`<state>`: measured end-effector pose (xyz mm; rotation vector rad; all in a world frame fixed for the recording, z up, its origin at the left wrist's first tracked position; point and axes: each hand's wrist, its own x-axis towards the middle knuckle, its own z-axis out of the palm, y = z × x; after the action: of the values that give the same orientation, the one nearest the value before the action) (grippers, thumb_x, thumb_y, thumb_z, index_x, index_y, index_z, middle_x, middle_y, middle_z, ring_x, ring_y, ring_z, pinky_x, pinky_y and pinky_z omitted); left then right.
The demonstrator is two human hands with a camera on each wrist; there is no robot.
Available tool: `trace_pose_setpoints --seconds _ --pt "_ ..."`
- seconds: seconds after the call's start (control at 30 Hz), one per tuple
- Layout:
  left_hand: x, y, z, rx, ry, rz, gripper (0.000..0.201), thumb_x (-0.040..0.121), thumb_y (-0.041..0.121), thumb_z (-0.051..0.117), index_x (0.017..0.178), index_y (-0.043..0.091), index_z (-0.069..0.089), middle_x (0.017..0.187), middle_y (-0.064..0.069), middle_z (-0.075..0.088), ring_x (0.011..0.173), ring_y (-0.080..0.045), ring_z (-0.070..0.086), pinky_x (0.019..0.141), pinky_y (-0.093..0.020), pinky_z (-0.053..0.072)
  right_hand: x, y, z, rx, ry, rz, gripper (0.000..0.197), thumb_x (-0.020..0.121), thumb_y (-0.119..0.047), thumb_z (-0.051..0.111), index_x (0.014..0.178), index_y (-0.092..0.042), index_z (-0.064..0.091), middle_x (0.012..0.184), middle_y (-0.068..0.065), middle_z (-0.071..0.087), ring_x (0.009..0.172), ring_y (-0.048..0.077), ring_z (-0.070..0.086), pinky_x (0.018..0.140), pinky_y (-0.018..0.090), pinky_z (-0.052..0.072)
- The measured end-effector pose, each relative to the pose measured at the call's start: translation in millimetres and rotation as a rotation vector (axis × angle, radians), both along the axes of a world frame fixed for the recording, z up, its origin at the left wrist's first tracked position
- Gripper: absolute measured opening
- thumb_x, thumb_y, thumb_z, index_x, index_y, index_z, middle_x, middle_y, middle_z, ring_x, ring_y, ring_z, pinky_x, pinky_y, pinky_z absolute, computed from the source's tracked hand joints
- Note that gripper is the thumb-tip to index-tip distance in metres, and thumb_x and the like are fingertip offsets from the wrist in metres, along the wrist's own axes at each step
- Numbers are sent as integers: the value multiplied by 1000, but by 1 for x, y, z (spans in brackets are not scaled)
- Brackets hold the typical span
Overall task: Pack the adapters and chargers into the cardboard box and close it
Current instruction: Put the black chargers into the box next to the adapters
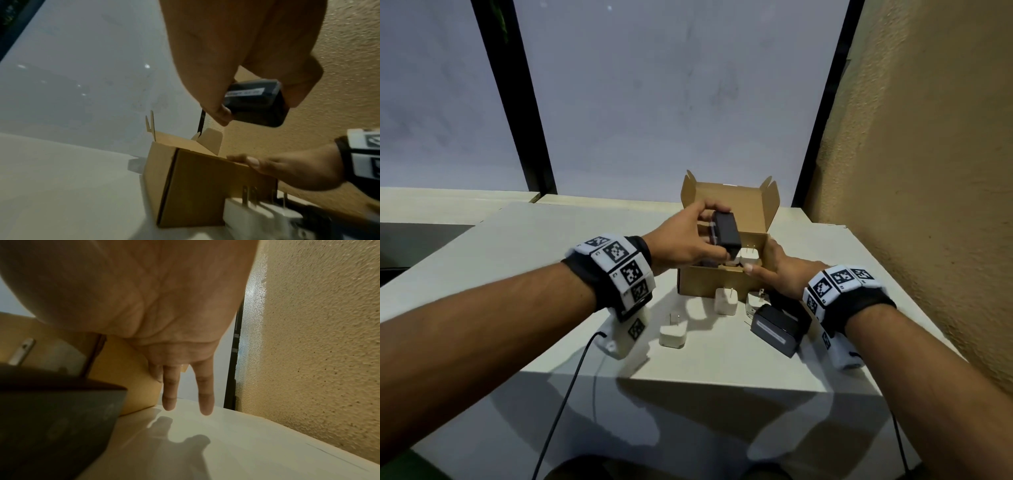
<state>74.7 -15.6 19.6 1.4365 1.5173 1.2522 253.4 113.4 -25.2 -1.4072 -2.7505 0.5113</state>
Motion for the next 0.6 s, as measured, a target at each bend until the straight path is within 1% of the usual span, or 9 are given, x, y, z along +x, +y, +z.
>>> trace_pose_setpoints --seconds 0.03,0.1,0.2,0.27,0.33,0.4,0.43,0.5,0.6 --pt "-1 6 2 -12 12 24 71 67 -11 76 123 20 47 123 -7 48 99 -24 66 85 -43 58 0 1 -1 -2 -11 -13 91 89 -73 35 156 -24 -1 158 9 33 139 33 40 110 43 31" --pt "-4 20 4 -42 112 50 74 63 -10 79 122 21 46 123 -6 46 99 -23 64 80 -43 59 0 2 -2 -2 -21 -27 94 87 -75 34 157 -24 -2 159 9 31 140 33 39 111 43 30" --pt "-7 38 1 -69 379 72 77 58 6 88 120 23 45 119 -2 49 103 -19 60 79 -32 59 -2 5 -5 -6 -17 -20 98 84 -80 33 156 -25 -4 159 7 31 140 32 39 113 45 30" --pt "-5 48 -4 -63 500 89 78 56 15 90 119 23 45 117 1 52 106 -18 57 82 -27 56 -2 7 -6 -3 -28 -26 101 81 -83 31 156 -26 -5 159 6 31 140 32 40 113 46 31" --pt "-3 55 -11 -69 519 110 79 57 18 90 121 22 44 117 1 53 107 -17 56 83 -26 55 -3 8 -7 0 -28 -28 105 77 -87 29 156 -27 -4 160 6 30 140 32 40 113 48 32" --pt "-1 60 -16 -93 521 110 81 58 18 90 123 20 42 120 0 54 107 -18 56 83 -25 54 -3 9 -8 -1 -15 -21 110 70 -91 26 156 -28 -3 159 6 32 140 32 40 112 48 32" --pt "0 62 -19 -111 530 105 81 59 17 89 124 19 41 122 -1 53 108 -18 56 82 -25 54 -2 8 -8 -2 -17 -23 109 71 -91 27 156 -28 -3 158 6 34 139 32 41 112 48 33" --pt "1 64 -21 -145 559 101 81 60 15 88 126 18 40 123 -2 53 107 -18 56 83 -29 55 -3 9 -7 -1 -28 -28 104 77 -87 29 156 -27 -3 156 7 39 137 32 44 111 47 34" --pt "-3 66 -22 -201 551 82 82 63 14 87 125 21 35 121 -6 53 101 -20 59 83 -34 57 -3 9 -6 -17 -27 -12 103 76 -87 28 156 -29 -3 153 6 43 134 32 48 110 47 36"
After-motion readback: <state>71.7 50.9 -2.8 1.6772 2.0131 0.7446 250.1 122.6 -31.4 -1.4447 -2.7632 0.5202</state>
